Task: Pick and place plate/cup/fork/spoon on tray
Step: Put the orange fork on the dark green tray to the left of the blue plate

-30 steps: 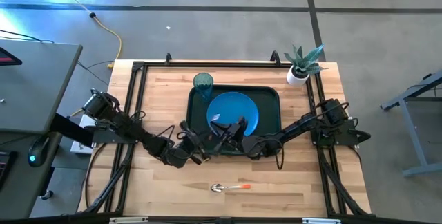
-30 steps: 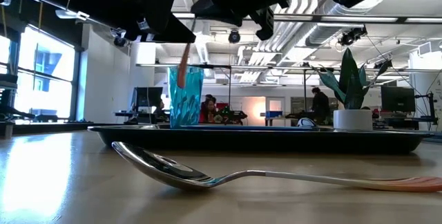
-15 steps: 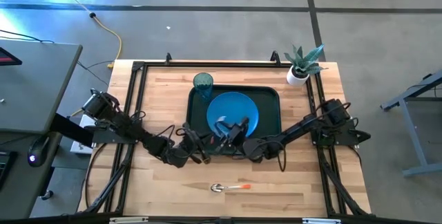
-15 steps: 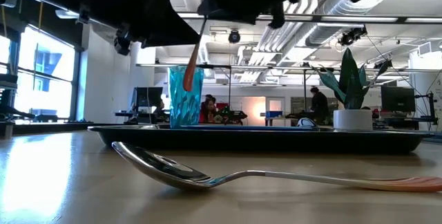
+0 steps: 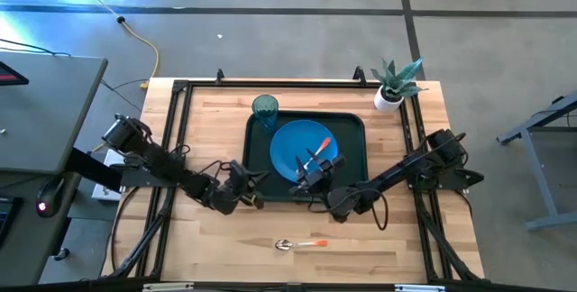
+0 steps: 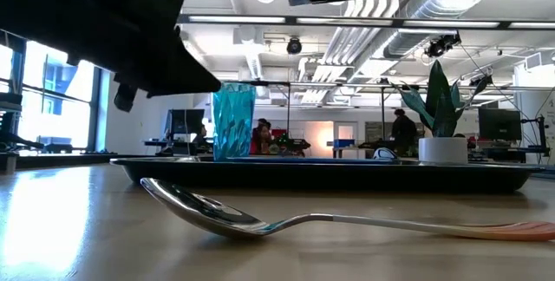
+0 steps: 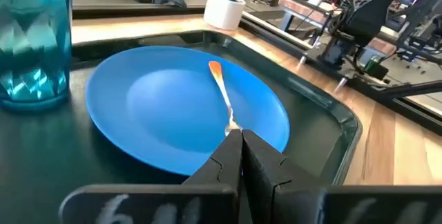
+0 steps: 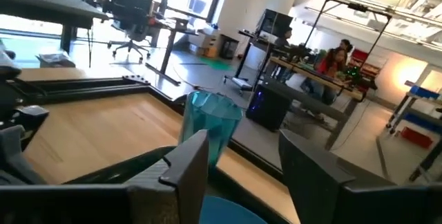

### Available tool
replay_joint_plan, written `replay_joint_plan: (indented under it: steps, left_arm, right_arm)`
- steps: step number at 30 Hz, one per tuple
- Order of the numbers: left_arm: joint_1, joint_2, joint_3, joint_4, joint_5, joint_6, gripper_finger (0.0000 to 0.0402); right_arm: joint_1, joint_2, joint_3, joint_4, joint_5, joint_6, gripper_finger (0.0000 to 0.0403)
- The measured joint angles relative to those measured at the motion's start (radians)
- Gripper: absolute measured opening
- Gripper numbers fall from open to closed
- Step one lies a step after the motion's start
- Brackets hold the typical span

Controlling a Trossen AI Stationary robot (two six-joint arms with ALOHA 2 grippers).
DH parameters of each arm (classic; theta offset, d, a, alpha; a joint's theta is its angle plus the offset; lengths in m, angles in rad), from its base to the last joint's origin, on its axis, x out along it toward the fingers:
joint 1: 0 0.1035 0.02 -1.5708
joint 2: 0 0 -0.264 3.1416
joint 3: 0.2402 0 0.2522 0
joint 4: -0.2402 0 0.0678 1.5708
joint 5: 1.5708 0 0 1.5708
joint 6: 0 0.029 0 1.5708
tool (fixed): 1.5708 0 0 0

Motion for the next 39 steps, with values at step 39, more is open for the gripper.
replay_joint_plan:
  steps: [39]
  left_arm:
    - [-0.020, -0.085, -0.003, -0.108, 0.071, 0.206, 0.0001]
  right_arm:
    - [-0.507, -0.133, 0.058, -1.370, -1.323, 0.099, 0.0110]
